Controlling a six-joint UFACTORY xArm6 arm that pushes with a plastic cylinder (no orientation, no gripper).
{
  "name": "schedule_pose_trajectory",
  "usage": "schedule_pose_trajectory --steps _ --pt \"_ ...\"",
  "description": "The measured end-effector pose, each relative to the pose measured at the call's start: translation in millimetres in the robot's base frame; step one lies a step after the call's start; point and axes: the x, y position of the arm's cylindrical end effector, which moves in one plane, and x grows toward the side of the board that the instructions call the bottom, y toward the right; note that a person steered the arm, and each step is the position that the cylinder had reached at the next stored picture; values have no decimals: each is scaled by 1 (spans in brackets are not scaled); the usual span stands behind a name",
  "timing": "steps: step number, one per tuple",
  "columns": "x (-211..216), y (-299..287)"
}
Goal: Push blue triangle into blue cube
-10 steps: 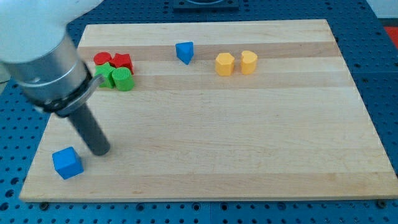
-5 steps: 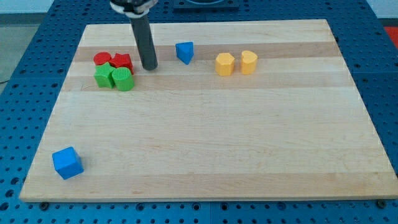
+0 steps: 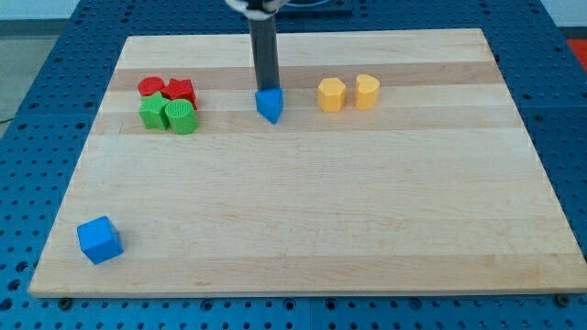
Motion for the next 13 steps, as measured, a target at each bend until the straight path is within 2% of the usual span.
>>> schedule_pose_trajectory --steps 1,2,3,4,5,6,7,8,9,10,12,13 --pt "30 0" --pt "18 0" --pt "47 0" --pt "121 0" --pt "152 0" --pt "132 3" --pt "126 33" --pt "160 50" --pt "190 17" --pt "194 -1" --pt "163 67" --pt "187 99"
